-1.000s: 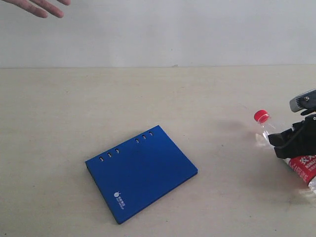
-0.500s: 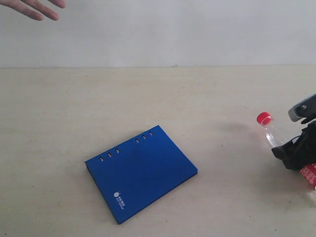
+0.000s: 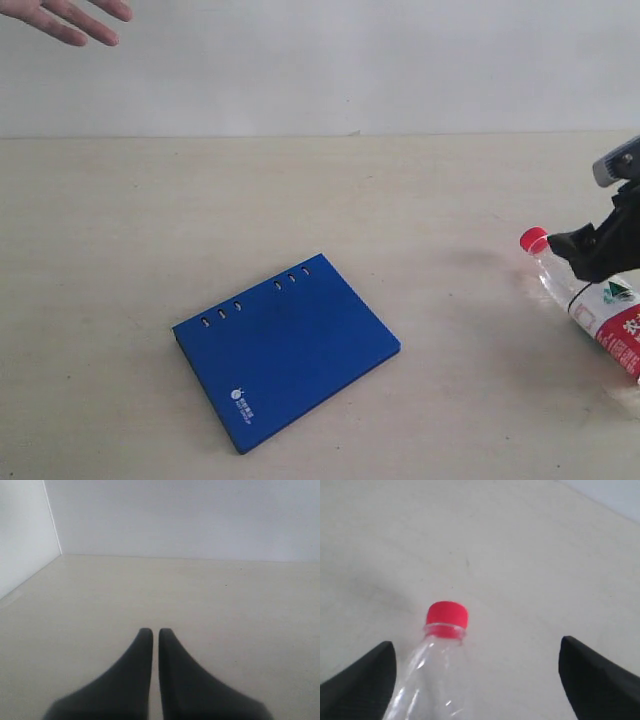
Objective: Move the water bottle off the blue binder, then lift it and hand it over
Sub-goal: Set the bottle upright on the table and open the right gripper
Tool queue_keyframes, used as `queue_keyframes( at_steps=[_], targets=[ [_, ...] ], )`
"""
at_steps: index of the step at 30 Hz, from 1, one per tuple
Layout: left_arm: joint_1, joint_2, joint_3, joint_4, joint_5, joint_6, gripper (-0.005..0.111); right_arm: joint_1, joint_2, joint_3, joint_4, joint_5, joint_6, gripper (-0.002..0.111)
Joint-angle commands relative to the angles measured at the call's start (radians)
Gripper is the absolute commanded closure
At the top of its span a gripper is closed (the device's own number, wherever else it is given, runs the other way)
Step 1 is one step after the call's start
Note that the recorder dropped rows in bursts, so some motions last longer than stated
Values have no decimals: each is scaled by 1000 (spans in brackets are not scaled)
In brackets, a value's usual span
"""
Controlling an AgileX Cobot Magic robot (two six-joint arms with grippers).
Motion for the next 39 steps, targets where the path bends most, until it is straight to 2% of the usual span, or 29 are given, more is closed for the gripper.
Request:
queue_keyframes(
  at_steps=[1,7,11,16,21,28,30,35,39],
  targets=[
    [-7,-3,4,2,-8,3,102,-1,69,-128,-30,70,145,29],
    [-7,-3,4,2,-8,3,102,-1,123,-240,-342,60,455,29],
    [-7,-3,4,2,-8,3,102,-1,137,-276,-470,9,627,29],
    [-7,-3,4,2,-8,3,102,7,174,-311,-518,-36,722,29],
    [-7,-3,4,2,-8,3,102,34,226,-322,-610,-4,775,29],
    [-7,-3,4,2,-8,3,102,58,255,-322,-626,43,806,29],
    [-7,-3,4,2,-8,3,102,58,255,-322,-636,70,810,32],
    [-7,-3,4,2,-8,3,102,58,255,-322,-768,77,908,54],
    [-7,-3,4,2,-8,3,102,58,255,-322,-768,58,956,56]
  ],
)
